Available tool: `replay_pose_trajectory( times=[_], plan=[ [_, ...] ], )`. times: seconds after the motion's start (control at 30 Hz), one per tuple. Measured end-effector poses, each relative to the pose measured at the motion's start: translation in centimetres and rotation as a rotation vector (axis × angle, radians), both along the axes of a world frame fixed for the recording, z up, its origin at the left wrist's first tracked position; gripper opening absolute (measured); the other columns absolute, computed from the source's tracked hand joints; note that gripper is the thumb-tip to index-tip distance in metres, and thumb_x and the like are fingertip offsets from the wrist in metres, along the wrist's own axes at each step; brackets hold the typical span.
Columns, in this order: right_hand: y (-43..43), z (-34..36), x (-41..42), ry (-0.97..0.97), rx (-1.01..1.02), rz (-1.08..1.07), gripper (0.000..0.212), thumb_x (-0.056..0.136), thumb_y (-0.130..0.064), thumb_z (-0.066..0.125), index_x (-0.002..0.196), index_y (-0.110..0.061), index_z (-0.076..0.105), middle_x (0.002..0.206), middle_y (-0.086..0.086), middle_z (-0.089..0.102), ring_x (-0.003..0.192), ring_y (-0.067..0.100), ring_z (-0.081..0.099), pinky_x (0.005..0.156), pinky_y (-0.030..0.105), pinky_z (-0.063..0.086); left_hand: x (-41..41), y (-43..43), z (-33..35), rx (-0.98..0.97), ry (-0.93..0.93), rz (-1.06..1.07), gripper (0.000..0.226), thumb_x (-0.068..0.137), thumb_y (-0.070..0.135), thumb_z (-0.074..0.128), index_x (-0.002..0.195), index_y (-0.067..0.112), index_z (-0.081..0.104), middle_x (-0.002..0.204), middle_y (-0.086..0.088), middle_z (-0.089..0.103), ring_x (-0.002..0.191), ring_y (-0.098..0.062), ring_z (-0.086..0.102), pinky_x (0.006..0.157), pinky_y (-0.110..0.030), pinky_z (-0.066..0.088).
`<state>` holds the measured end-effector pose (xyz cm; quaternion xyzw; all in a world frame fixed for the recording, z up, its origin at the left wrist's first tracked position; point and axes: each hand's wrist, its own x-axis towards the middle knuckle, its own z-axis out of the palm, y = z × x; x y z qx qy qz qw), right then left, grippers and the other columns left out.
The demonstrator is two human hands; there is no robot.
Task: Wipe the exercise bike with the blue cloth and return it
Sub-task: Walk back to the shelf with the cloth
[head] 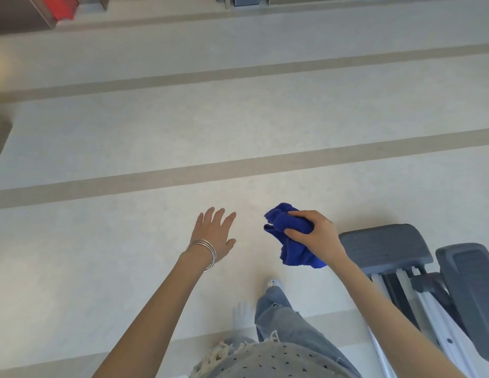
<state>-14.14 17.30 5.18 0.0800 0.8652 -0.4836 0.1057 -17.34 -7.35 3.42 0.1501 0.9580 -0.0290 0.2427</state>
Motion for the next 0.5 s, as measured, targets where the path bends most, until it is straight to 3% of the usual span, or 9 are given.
replay_pose_trajectory(
  times=[0.1, 0.23, 0.5],
  plan=[
    [3.0, 0.2, -3.4, -0.005, -0.005, 0.02, 0.035, 0.072, -0.025, 0.074, 0.093, -0.049, 0.058, 0.101, -0.018, 0.061, 0.093, -0.001, 0.056, 0.078, 0.011, 0.038, -3.7, 3.1, 0.3, 0.017, 0.002, 0.01, 0.064, 0.096, 0.043, 0.036, 0.149, 0.024, 0.004, 0.158, -0.005, 0.007, 0.145, -0.03, 0.001, 0.119, -0.043, 0.006],
    [6.2, 0.2, -7.1, -0.009, 0.028, 0.018, 0.034, 0.072, -0.024, 0.074, 0.099, -0.041, 0.061, 0.103, -0.014, 0.061, 0.094, 0.006, 0.057, 0.081, 0.019, 0.04, -7.9, 6.2, 0.5, 0.022, 0.029, -0.017, 0.065, 0.095, 0.043, 0.037, 0.148, 0.023, 0.005, 0.158, -0.005, 0.007, 0.145, -0.03, 0.001, 0.119, -0.042, 0.005],
    [7.2, -0.1, -15.0, -0.019, 0.002, -0.014, 0.034, 0.072, -0.026, 0.074, 0.094, -0.047, 0.059, 0.098, -0.022, 0.06, 0.092, -0.002, 0.057, 0.075, 0.008, 0.037, -16.7, 7.6, 0.2, 0.015, 0.035, -0.04, 0.065, 0.095, 0.043, 0.037, 0.148, 0.024, 0.005, 0.158, -0.005, 0.008, 0.145, -0.03, 0.001, 0.12, -0.041, 0.006]
  ],
)
